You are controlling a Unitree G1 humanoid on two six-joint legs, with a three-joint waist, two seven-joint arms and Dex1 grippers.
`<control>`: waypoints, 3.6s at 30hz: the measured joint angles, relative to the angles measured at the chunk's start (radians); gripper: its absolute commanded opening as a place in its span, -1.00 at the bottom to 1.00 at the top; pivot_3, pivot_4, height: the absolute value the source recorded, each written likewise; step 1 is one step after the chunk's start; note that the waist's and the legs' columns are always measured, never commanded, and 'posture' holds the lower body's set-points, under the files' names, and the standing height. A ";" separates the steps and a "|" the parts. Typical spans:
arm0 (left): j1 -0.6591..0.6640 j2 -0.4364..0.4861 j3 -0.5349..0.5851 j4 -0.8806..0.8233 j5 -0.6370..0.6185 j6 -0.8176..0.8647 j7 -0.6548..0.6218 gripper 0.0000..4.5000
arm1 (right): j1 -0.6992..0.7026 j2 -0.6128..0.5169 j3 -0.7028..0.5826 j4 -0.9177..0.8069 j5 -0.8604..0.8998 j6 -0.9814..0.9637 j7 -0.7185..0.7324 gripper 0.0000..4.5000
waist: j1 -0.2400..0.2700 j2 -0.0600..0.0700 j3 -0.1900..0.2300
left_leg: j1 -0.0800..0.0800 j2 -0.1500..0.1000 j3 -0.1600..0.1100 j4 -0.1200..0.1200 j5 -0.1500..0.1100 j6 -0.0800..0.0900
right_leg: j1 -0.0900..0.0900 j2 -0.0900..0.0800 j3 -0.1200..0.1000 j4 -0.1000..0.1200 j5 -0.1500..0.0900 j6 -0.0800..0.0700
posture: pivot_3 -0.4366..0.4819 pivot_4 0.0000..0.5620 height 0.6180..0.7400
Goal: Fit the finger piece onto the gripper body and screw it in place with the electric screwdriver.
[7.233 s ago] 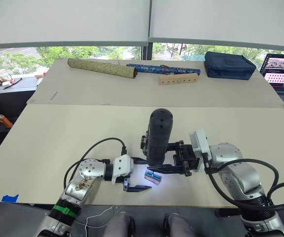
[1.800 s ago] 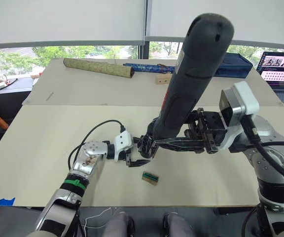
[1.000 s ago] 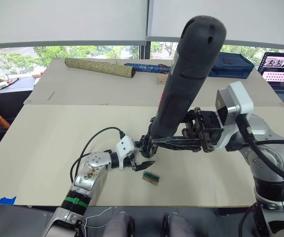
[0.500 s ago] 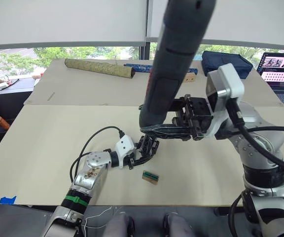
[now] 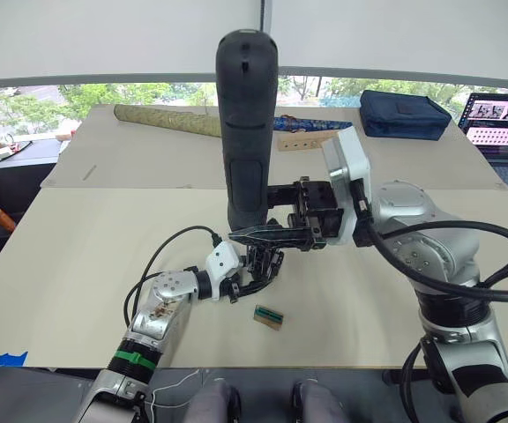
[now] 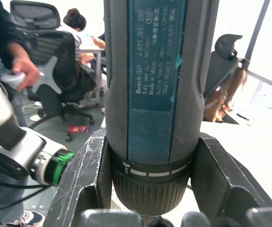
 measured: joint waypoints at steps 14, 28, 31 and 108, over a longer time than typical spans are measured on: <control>0.003 0.001 0.000 -0.003 0.000 0.001 0.000 0.00 | 0.000 0.033 0.030 0.020 -0.075 0.001 -0.008 -0.16 | -0.002 0.000 0.000 | 0.000 0.000 0.000 0.000 0.000 0.000 | 0.000 0.000 0.000 0.000 0.000 0.000 | -0.05 -0.47 0.90; 0.015 0.007 0.000 -0.018 -0.002 0.005 0.001 0.00 | 0.000 0.034 0.035 0.035 -0.116 0.001 -0.003 -0.16 | -0.009 0.000 0.000 | 0.000 0.000 0.000 -0.001 0.000 0.000 | 0.000 0.000 0.000 -0.001 0.000 0.000 | -0.05 -0.47 0.90; 0.016 0.007 0.000 -0.019 -0.004 0.006 0.001 0.00 | 0.001 0.034 0.037 0.036 -0.124 0.001 -0.002 -0.16 | -0.010 0.000 0.000 | 0.000 0.000 0.000 -0.001 0.000 0.000 | 0.000 0.000 0.000 -0.001 0.000 0.000 | -0.05 -0.47 0.90; 0.028 0.010 0.005 -0.015 -0.007 0.046 0.008 0.00 | 0.152 0.094 0.073 0.099 -0.201 -0.147 -0.046 -0.16 | -0.020 -0.001 -0.027 | 0.006 0.001 0.000 -0.004 0.000 -0.001 | 0.003 0.000 0.000 -0.003 0.000 0.000 | -0.05 -0.47 0.90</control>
